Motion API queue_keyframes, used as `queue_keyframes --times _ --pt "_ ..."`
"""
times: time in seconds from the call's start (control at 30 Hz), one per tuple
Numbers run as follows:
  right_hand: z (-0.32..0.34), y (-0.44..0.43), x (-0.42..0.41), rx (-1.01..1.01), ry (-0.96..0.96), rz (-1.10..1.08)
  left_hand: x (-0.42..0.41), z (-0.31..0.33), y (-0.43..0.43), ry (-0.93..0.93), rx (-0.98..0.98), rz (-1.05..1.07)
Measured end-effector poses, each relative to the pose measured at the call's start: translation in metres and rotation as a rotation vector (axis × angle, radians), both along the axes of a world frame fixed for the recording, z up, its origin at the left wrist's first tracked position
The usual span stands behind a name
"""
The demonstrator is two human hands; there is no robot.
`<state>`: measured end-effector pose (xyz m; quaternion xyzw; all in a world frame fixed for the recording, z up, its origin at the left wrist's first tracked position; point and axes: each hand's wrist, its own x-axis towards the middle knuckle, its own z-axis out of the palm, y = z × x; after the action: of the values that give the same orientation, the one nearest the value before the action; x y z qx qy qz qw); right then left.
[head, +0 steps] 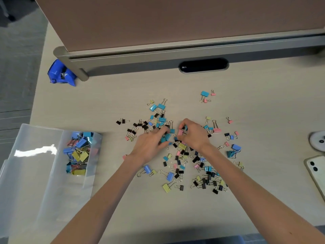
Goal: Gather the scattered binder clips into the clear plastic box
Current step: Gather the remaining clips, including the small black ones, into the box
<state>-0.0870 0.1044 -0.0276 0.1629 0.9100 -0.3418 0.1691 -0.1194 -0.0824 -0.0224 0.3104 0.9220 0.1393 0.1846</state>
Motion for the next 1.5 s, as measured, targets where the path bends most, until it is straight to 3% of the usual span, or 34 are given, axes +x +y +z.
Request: queue_keyframes --times 0.1,0.23,0.57,0.77,0.93,1.17,1.5 --pt "-0.002 -0.004 -0.001 0.056 0.044 0.021 0.002 -0.002 0.002 0.07 -0.105 -0.076" --pt "-0.007 -0.001 -0.002 0.039 0.078 -0.002 -0.003 -0.003 0.008 0.055 -0.103 -0.061" --pt "0.015 0.01 0.011 -0.843 -0.08 -0.501 -0.013 -0.006 0.002 0.025 -0.085 -0.123" --pt "0.021 0.013 0.02 -1.258 -0.105 -0.685 -0.015 -0.003 0.011 0.036 -0.081 -0.149" --pt "0.02 0.009 0.027 -1.206 -0.117 -0.724 -0.018 -0.001 0.016 0.005 -0.058 -0.13" --pt "0.021 -0.008 0.025 -1.24 -0.139 -0.812 -0.005 0.021 0.017 -0.076 0.181 0.007" --pt "0.036 -0.032 0.026 -1.528 -0.296 -0.788 0.009 0.04 0.016 0.108 0.178 -0.114"
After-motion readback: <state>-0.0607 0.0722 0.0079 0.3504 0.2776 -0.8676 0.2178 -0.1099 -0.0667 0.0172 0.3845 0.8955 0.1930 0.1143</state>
